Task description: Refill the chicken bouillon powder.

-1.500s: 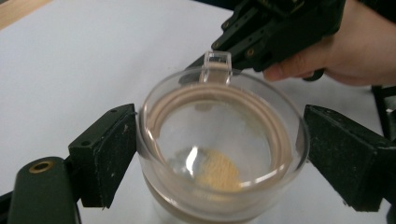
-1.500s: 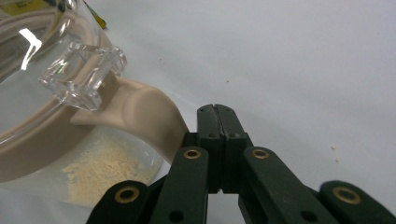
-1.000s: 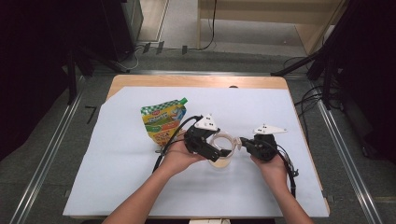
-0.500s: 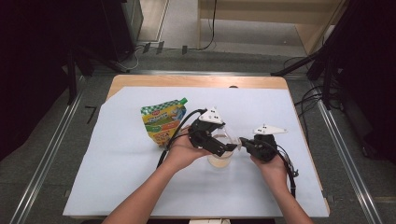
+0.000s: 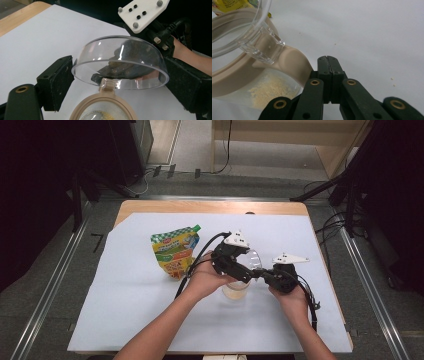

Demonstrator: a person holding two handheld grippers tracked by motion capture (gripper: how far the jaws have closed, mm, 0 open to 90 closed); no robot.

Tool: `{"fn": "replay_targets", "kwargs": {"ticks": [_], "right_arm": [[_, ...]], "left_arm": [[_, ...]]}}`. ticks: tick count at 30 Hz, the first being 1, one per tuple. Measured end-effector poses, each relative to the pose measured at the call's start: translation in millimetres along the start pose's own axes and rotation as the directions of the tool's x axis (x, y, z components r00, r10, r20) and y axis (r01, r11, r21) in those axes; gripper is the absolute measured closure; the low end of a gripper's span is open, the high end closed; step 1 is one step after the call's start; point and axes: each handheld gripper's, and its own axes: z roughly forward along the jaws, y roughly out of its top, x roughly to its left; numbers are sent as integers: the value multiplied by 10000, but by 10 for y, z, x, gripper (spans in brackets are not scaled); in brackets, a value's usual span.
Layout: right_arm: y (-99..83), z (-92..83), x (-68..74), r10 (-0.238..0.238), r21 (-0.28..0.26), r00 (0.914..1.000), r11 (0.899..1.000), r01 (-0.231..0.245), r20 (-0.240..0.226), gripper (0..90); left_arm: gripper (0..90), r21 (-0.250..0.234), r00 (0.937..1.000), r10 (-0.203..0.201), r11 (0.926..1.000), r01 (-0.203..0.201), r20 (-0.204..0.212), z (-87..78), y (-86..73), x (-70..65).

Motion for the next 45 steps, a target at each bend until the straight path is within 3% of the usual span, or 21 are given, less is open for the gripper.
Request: {"fn": "replay_targets", "kwargs": {"ticks": [4,13,17,28,32,37,40,41,43,45], "right_arm": [[-4,1,-9,74,-43,10000,10000,-74,-48,900],[-46,-28,-21,188,-145,9997,9997,-190,-160,900],[-56,-56,-26,215,-195,9997,9996,-217,-101,897],[-98,-185,-91,490,-399,9988,9980,-487,77,876],[-127,-288,-102,843,-447,9964,9954,-845,-63,821],[-169,-388,-49,635,-358,9979,9973,-638,-78,741],[-199,-457,8,798,-305,9951,9962,-816,-579,685],[-213,-469,30,739,-266,9944,9967,-761,-753,664],[-251,-487,97,616,-149,9937,9979,-633,-932,621],[-292,-501,170,176,-267,9938,9994,-207,-1097,588]], "left_arm": [[129,-195,9998,-153,9997,155,94,40,9,10],[123,-131,9994,-210,9997,214,283,91,52,35],[95,-141,9967,-529,9984,539,614,117,60,57],[81,27,9979,-358,9994,357,538,39,80,65],[81,303,9991,-75,9995,63,409,-71,59,11],[82,329,9984,-147,9994,129,541,-184,-3,-3],[98,342,9984,-256,9991,239,502,-276,-71,0],[146,358,9979,-292,9990,271,577,-308,-98,4],[159,361,9971,-376,9987,353,662,-370,-145,11],[235,462,9950,-444,9981,404,896,-414,-175,26]]}}
